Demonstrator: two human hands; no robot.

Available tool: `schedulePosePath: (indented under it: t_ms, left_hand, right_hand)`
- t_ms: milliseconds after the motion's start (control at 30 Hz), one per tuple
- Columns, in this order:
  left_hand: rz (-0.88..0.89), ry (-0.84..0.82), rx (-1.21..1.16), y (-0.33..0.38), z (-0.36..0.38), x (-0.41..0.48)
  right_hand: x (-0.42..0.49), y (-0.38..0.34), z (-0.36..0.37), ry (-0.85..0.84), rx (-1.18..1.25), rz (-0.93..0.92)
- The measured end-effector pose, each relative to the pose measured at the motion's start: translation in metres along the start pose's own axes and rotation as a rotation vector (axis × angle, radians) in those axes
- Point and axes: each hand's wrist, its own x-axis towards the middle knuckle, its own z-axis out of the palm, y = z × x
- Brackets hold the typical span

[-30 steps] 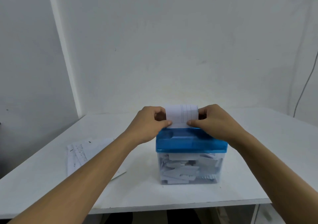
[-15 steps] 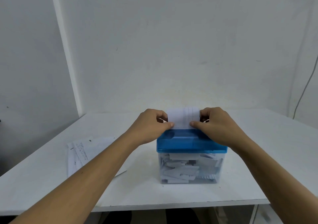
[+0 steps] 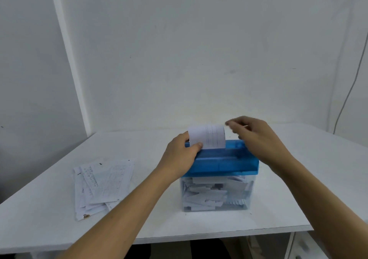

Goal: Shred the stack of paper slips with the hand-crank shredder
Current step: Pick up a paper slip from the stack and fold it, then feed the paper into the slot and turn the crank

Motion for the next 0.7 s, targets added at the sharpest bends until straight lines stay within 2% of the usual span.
schedulePosePath:
  t_ms: [67,133,367,500,700]
  left_hand:
    - [-0.003,0.024,-0.016,-0.001,0.001,0.000]
    - [0.005,0.036,-0.027,-0.002,0.003,0.000]
    - [0.024,0.071,0.007,-0.006,0.007,0.000]
    - [0.020,0.066,-0.002,-0.007,0.006,0.001]
    - [0.020,0.084,-0.036,-0.011,0.009,0.002]
  right_hand:
    - [-0.007,0.015,-0.009,0.157,0.066,0.008]
    - [-0.019,0.038,-0.016,0.215,0.056,0.001]
    - [-0.052,0.088,-0.001,-0.212,-0.243,-0.005]
    - [-0.052,0.089,0.009,-0.189,-0.291,-0.071]
    - [-0.057,0.098,0.021,-0.260,-0.448,-0.179]
